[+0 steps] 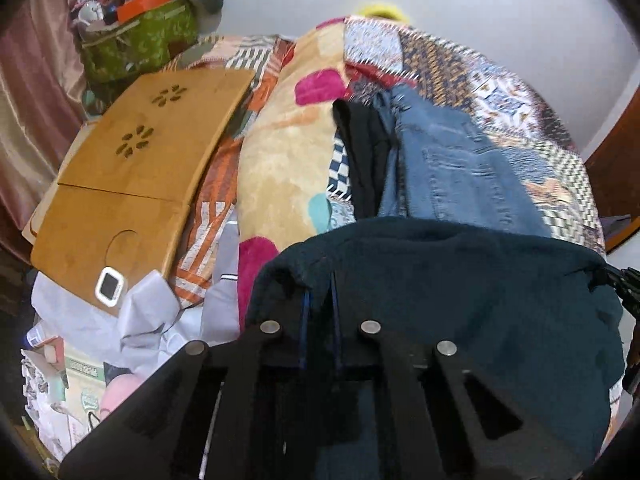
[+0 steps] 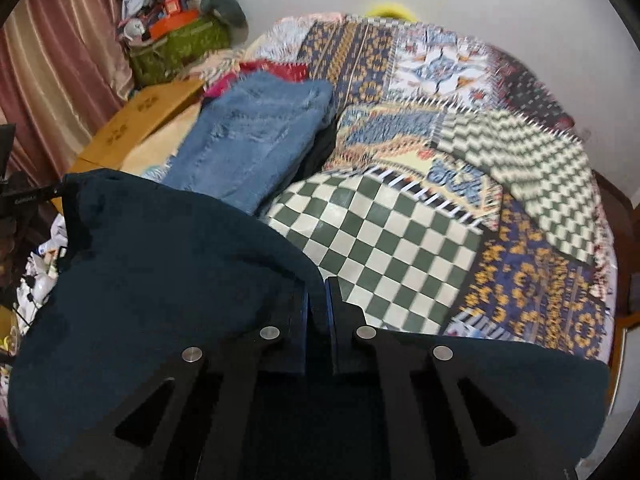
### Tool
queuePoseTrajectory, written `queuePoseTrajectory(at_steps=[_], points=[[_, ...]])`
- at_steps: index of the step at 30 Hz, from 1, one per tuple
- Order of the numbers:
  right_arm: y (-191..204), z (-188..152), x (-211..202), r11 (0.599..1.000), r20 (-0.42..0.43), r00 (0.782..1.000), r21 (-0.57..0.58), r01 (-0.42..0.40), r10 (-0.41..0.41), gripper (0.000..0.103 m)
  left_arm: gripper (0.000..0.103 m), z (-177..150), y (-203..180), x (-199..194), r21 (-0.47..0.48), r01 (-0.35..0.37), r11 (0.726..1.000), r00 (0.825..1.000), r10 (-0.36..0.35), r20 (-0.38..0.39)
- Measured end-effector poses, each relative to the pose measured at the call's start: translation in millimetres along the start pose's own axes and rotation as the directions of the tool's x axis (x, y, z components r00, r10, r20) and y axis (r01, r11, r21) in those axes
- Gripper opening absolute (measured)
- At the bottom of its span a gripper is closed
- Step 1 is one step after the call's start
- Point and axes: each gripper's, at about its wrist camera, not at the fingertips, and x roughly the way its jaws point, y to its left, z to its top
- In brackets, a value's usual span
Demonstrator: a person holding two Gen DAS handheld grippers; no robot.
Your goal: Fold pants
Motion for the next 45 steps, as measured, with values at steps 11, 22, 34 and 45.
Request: queuePoseTrajectory(at_steps=[11,22,34,45], points=[[21,-31,-72,1.000,0.078,0.997,0.026,0.014,-0.016,0.007,0.009,-40,-9,-99,0.057,0.016,0.998,0.994,-0.022,0.106],[44,-90,-121,0.998,0.136,0.991,0.060,-0.003,-0.006,0.007,0.009,-106,-10,-147,0.116,-0.013,0.993,0.991,-0.003,0.133],[67,-141,-133,0.994,0.132,0.991,0.098,-0.045,0.032,0.007,0.009,-175,11,-142,0.072,0.015,0.997,0.999,-0.017,0.033],[75,-178,-112,0.990,0.046,0.998,0.134,-0.036,0.030,0.008,0.008,-235,23,-123,-0.018,0.058,0.998,0.994,-0.060,-0.090]])
